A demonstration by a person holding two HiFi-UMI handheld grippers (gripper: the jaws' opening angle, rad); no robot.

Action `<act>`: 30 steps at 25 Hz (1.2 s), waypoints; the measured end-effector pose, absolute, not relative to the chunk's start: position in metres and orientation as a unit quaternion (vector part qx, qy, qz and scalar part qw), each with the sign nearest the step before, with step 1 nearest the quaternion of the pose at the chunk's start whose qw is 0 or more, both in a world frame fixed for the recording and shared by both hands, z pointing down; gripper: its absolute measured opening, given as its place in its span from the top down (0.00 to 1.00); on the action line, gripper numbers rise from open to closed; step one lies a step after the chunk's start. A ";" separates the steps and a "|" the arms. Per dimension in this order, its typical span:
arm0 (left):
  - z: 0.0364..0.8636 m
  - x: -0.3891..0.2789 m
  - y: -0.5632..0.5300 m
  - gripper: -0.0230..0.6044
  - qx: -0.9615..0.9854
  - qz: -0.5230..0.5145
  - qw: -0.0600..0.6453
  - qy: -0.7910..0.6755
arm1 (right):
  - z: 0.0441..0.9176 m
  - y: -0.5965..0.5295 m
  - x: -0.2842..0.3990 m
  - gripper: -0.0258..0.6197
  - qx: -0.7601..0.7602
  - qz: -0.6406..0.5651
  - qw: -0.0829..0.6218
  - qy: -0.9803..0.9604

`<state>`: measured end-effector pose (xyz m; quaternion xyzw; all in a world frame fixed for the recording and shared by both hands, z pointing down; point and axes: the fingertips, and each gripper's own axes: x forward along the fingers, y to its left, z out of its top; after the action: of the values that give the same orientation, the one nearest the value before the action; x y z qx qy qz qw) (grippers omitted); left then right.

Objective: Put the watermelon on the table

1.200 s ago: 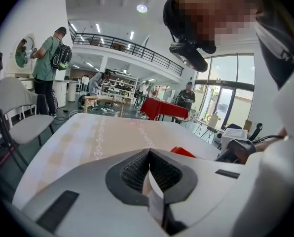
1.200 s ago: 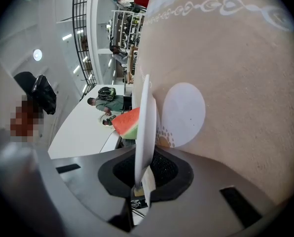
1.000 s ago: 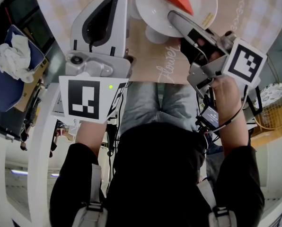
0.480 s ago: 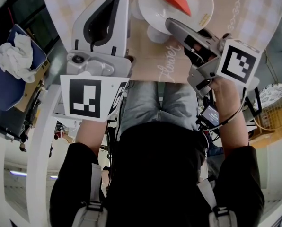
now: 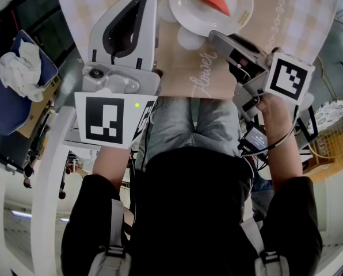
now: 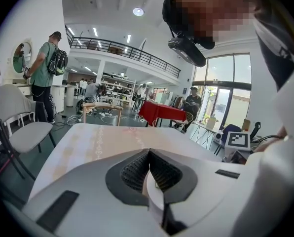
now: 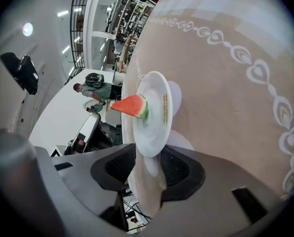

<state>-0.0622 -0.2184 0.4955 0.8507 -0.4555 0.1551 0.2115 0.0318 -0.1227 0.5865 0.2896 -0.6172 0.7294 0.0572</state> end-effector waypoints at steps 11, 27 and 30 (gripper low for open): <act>0.470 -0.056 -0.212 0.95 0.859 0.149 0.194 -0.450 | 0.582 -0.102 0.049 0.71 0.304 0.724 0.082 -0.614; 0.400 -0.051 -0.203 0.95 0.877 0.130 0.162 -0.433 | 0.496 -0.138 0.056 0.94 0.364 0.603 0.089 -0.705; 0.382 -0.048 -0.203 0.95 0.882 0.118 0.158 -0.429 | 0.469 -0.149 0.055 0.94 0.380 0.556 0.088 -0.734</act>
<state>-0.0476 -0.2030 0.3821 0.8817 -0.4287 0.1180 0.1577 0.0546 -0.1493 0.4689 0.3798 -0.7339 0.5562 0.0880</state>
